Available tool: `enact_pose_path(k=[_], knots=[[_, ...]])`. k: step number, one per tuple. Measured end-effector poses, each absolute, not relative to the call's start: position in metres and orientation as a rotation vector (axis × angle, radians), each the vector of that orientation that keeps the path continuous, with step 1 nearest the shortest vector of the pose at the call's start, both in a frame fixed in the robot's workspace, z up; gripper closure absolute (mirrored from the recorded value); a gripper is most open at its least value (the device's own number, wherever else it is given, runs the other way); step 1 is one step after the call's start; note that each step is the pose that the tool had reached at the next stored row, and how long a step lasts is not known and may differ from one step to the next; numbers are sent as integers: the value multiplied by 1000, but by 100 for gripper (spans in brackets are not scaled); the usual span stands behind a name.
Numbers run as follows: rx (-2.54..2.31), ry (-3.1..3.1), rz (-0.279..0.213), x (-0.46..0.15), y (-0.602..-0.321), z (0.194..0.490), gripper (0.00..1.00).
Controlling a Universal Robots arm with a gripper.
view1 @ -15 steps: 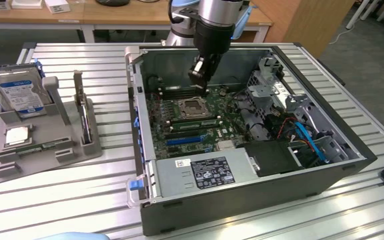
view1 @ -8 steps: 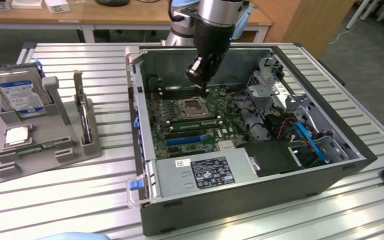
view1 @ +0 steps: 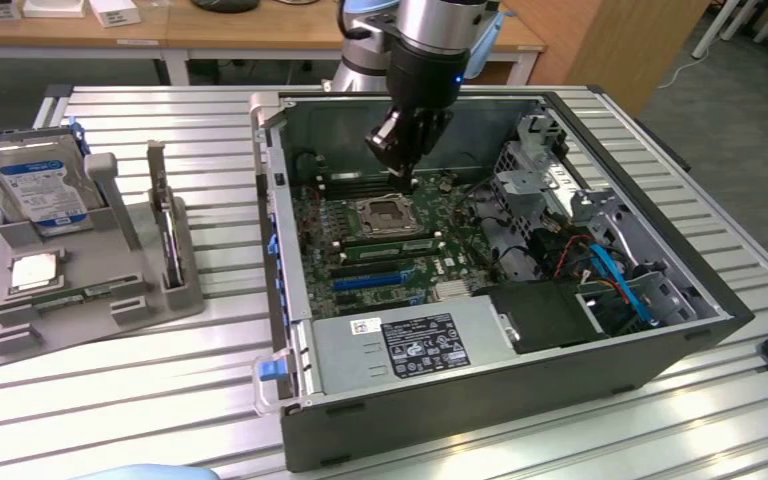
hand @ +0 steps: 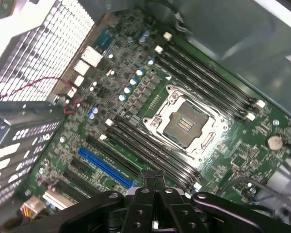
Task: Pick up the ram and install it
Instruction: 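Press down the ram until it locks into place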
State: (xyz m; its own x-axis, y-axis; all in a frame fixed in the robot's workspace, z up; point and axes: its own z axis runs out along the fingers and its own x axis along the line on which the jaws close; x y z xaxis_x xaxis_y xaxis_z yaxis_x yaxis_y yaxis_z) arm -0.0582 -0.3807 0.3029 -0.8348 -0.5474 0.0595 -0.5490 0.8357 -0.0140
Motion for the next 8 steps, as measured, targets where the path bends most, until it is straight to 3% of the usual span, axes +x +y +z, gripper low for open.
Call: enact_pose_path(k=[8], knots=[[700, -3006, 42, -58, -381, 303, 90]])
